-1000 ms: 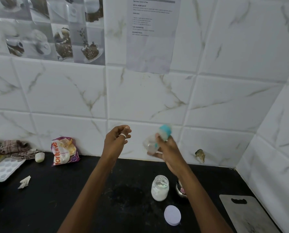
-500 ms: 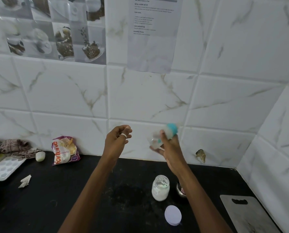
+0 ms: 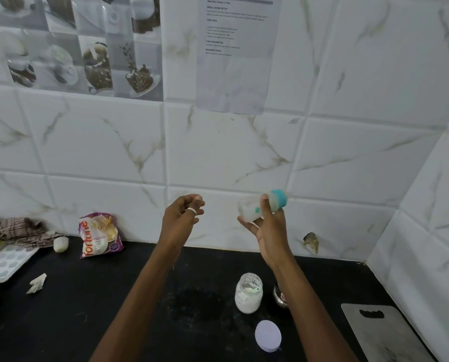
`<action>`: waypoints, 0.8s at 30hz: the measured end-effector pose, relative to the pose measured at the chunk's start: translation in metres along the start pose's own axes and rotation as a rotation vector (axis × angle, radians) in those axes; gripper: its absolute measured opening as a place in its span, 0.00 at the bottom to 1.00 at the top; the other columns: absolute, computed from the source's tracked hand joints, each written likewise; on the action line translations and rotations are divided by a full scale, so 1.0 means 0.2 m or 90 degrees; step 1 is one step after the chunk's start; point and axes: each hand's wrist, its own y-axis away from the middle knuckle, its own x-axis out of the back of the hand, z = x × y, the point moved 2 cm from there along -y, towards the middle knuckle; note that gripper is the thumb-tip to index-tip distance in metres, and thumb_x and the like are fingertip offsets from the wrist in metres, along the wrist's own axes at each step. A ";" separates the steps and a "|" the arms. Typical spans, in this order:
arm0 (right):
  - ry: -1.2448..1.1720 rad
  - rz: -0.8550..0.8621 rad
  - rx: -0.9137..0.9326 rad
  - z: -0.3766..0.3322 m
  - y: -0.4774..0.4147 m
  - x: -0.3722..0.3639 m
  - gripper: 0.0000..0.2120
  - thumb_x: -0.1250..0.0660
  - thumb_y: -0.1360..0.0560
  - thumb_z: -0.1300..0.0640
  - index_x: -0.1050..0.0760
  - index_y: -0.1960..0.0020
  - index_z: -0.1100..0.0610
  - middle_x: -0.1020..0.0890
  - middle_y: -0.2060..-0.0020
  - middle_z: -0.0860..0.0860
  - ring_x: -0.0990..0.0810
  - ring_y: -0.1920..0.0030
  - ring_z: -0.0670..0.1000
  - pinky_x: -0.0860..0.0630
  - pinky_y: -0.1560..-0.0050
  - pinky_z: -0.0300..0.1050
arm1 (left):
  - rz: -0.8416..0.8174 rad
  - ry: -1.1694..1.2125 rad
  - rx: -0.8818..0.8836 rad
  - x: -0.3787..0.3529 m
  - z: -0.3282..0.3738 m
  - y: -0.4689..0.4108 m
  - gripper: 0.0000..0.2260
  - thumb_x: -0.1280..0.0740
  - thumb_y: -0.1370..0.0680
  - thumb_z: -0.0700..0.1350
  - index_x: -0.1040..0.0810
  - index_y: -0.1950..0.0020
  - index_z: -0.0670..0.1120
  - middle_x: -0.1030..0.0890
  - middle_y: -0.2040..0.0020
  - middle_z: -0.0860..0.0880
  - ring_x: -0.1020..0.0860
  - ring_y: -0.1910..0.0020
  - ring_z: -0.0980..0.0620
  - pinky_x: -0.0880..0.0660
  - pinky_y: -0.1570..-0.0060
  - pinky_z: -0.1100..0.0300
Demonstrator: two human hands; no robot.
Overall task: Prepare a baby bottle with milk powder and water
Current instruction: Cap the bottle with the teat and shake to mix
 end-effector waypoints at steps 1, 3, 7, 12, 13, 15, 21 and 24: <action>0.014 -0.009 -0.004 -0.01 0.00 -0.01 0.28 0.30 0.23 0.48 0.34 0.28 0.56 0.20 0.37 0.59 0.16 0.40 0.59 0.17 0.45 0.64 | 0.001 -0.004 0.000 0.00 0.00 0.00 0.07 0.33 0.16 0.49 0.19 0.41 0.51 0.14 0.47 0.53 0.15 0.50 0.56 0.19 0.44 0.56; 0.141 -0.095 -0.029 0.01 0.00 -0.01 0.32 0.28 0.26 0.44 0.32 0.28 0.55 0.22 0.35 0.60 0.17 0.39 0.59 0.18 0.44 0.66 | 0.007 -0.005 -0.001 0.01 0.00 0.00 0.06 0.33 0.16 0.49 0.19 0.42 0.51 0.14 0.47 0.53 0.15 0.50 0.56 0.19 0.44 0.55; 0.032 -0.033 -0.005 -0.04 -0.02 0.01 0.30 0.28 0.25 0.47 0.32 0.28 0.57 0.21 0.36 0.60 0.17 0.38 0.62 0.17 0.46 0.65 | 0.003 -0.005 -0.001 0.00 0.00 0.00 0.06 0.33 0.16 0.49 0.19 0.41 0.50 0.14 0.47 0.53 0.15 0.50 0.56 0.19 0.45 0.55; 0.166 -0.133 -0.033 -0.04 0.00 -0.01 0.31 0.27 0.28 0.45 0.31 0.29 0.55 0.21 0.36 0.60 0.18 0.38 0.61 0.18 0.42 0.67 | 0.004 -0.006 -0.008 0.00 0.01 -0.01 0.06 0.34 0.16 0.47 0.19 0.42 0.50 0.14 0.47 0.52 0.15 0.48 0.53 0.19 0.45 0.55; 0.156 -0.125 -0.027 -0.04 -0.01 0.00 0.32 0.27 0.28 0.45 0.31 0.29 0.55 0.21 0.36 0.60 0.18 0.37 0.62 0.18 0.43 0.67 | 0.002 -0.005 -0.007 0.00 0.01 -0.01 0.06 0.34 0.16 0.47 0.19 0.42 0.50 0.14 0.47 0.52 0.15 0.49 0.54 0.20 0.45 0.55; 0.022 -0.038 -0.006 -0.06 -0.02 0.03 0.29 0.27 0.25 0.49 0.32 0.29 0.57 0.22 0.37 0.60 0.18 0.38 0.62 0.17 0.45 0.66 | -0.001 -0.006 -0.007 -0.01 0.00 -0.01 0.07 0.34 0.16 0.48 0.19 0.41 0.49 0.14 0.47 0.52 0.15 0.49 0.54 0.20 0.45 0.55; 0.119 -0.107 -0.023 -0.06 -0.02 0.03 0.32 0.25 0.27 0.46 0.32 0.29 0.56 0.23 0.34 0.61 0.18 0.37 0.62 0.17 0.46 0.67 | 0.002 -0.009 -0.007 -0.01 0.00 -0.01 0.07 0.34 0.16 0.48 0.19 0.41 0.49 0.14 0.47 0.52 0.15 0.48 0.54 0.20 0.45 0.55; -0.009 -0.017 0.011 -0.08 -0.03 0.04 0.26 0.29 0.22 0.51 0.33 0.29 0.58 0.21 0.37 0.60 0.17 0.38 0.62 0.16 0.47 0.64 | -0.004 -0.013 -0.009 -0.02 0.00 -0.01 0.07 0.34 0.16 0.48 0.19 0.41 0.49 0.14 0.47 0.52 0.15 0.49 0.54 0.19 0.45 0.55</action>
